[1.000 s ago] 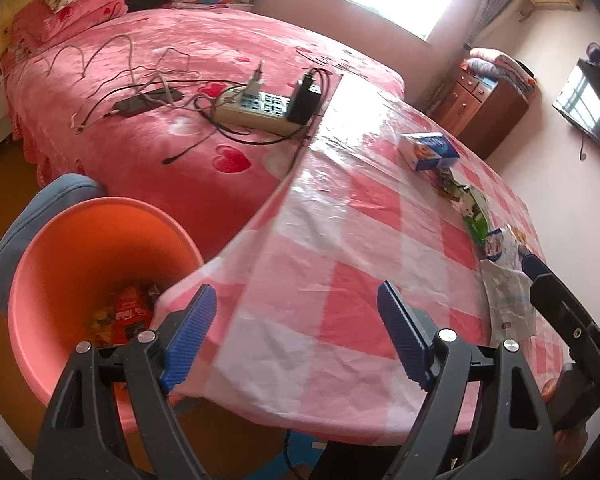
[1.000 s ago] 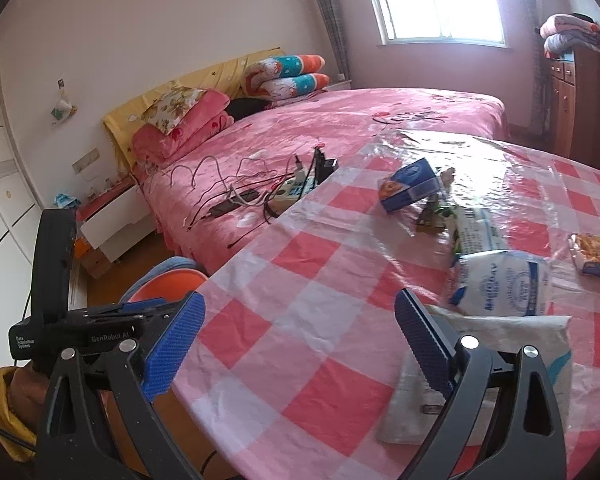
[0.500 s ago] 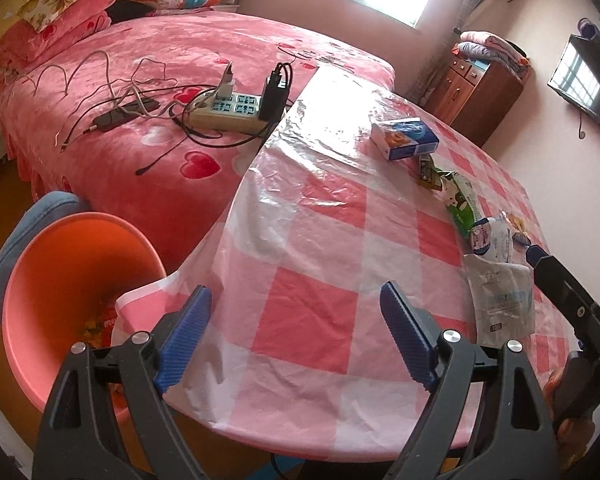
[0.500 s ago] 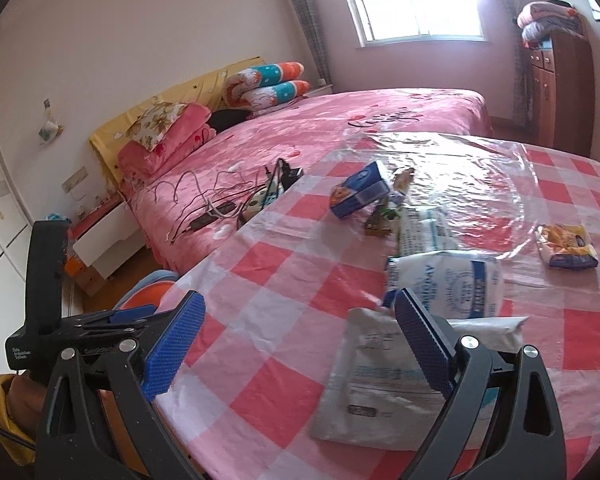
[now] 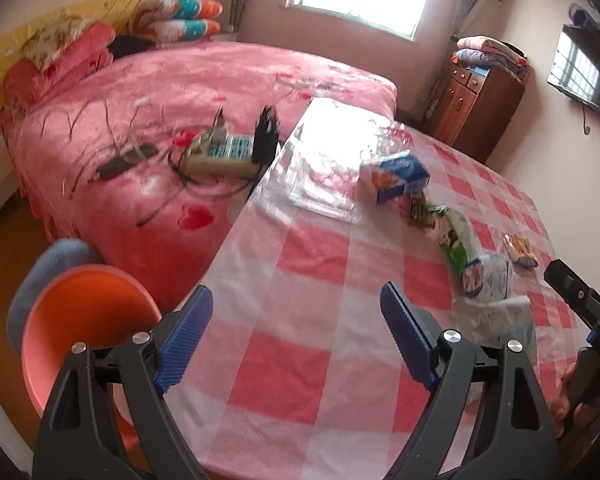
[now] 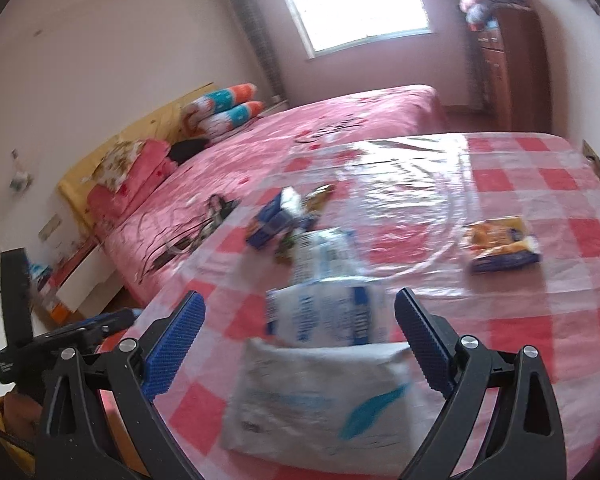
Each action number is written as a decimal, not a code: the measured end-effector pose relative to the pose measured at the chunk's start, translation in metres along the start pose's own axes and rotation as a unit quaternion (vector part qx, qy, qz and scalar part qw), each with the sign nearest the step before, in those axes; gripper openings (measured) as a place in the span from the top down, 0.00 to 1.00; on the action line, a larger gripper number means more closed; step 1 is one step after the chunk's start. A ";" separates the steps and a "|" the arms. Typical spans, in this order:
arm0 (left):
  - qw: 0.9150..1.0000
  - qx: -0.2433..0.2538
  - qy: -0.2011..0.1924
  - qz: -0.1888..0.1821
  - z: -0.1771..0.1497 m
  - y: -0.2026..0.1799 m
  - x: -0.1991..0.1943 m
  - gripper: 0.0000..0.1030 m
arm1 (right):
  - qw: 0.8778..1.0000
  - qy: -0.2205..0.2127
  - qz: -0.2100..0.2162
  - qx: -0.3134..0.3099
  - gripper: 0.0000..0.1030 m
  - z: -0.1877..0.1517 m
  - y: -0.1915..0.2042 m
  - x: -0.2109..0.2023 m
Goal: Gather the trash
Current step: 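Move both open tools back over the table toward the remaining trash, then grasp the blue tissue pack with the left tool while the right grasps the bread bag, then carry the tissue pack and bread bag over the orange bucket and open both tools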
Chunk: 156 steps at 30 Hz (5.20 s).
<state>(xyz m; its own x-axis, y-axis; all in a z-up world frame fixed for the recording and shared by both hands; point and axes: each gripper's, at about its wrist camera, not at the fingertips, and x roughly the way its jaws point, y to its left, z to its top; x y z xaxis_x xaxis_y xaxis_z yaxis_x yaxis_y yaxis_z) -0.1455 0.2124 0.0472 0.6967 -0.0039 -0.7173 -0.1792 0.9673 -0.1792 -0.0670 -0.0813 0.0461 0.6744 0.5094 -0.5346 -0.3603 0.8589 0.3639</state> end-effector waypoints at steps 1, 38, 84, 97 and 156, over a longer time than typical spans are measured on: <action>1.000 0.004 -0.004 -0.002 0.003 -0.004 0.000 0.16 | 1.000 -0.003 -0.007 0.010 0.08 0.002 -0.008 -0.001; 0.982 -0.082 0.086 -0.146 0.110 -0.080 0.176 0.14 | 0.985 0.090 -0.144 0.045 0.08 0.047 -0.133 0.062; 0.988 -0.045 0.068 -0.134 0.048 -0.067 0.122 0.27 | 0.987 0.081 -0.137 -0.006 0.37 0.031 -0.101 0.051; 0.986 -0.049 0.067 -0.146 0.020 -0.044 0.089 0.27 | 0.991 0.054 -0.118 0.017 0.38 0.017 -0.084 0.021; 0.951 -0.309 0.028 0.013 -0.091 0.288 0.002 0.19 | 0.920 0.167 0.156 -0.318 0.11 -0.104 0.344 0.132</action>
<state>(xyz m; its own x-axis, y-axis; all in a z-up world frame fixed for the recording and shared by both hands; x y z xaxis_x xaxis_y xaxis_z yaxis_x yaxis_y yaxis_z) -0.2590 0.4679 -0.0666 0.6517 -0.0114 -0.7584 -0.5821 0.6335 -0.5097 -0.1690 0.2864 0.0212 0.2757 0.6328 -0.7236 -0.8792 0.4703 0.0762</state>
